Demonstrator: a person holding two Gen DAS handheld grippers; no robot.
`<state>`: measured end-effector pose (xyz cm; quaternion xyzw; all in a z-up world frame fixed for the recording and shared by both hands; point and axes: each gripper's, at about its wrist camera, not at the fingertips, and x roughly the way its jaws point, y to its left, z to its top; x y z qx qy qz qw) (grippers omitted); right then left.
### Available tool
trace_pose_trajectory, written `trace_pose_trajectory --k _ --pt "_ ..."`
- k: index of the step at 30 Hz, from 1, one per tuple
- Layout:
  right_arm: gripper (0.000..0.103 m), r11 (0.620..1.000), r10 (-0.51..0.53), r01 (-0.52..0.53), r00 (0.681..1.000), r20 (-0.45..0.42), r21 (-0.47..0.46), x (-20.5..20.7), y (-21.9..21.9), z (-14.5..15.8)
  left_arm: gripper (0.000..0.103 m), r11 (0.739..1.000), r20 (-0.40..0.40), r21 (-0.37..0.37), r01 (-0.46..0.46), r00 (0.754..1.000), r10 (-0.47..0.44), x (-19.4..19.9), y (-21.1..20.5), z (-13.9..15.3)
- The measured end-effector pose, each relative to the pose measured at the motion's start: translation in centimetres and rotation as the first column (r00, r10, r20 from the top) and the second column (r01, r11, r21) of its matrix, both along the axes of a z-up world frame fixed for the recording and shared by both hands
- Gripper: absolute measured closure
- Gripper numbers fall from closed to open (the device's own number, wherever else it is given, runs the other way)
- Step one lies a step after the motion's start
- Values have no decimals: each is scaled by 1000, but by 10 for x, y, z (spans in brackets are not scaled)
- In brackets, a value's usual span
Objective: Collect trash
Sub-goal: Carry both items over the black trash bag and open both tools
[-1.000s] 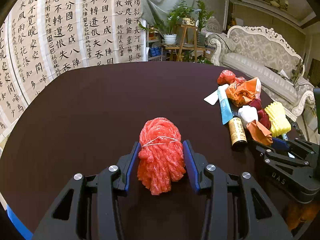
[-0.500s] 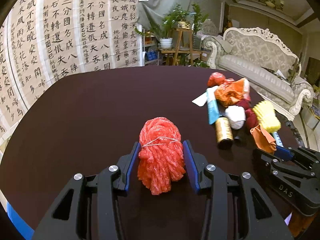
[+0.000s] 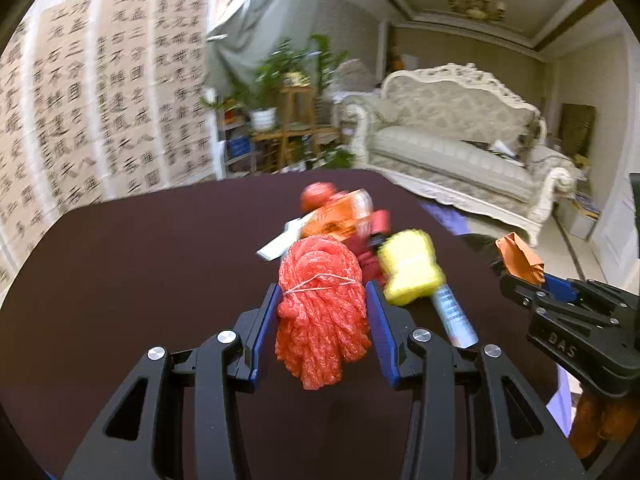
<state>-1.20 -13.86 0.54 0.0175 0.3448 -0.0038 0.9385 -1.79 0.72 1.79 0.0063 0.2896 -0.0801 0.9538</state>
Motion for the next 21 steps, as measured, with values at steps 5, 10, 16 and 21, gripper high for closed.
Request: trace_pose_trajectory --k 5,10,16,21 --pt "70 994 -108 108 994 20 2 2 -50 -4 60 997 31 10 77 997 -78 12 -42 3" --pt "70 984 -180 180 984 15 5 12 -88 -17 60 989 15 14 148 989 -148 31 -84 0" --pt "70 973 -232 232 973 0 14 29 -125 -29 60 979 -1 38 198 980 -198 53 -130 -10" --pt "70 966 -257 257 966 -12 23 42 -147 -38 60 973 -26 59 221 975 -220 72 -159 -20"
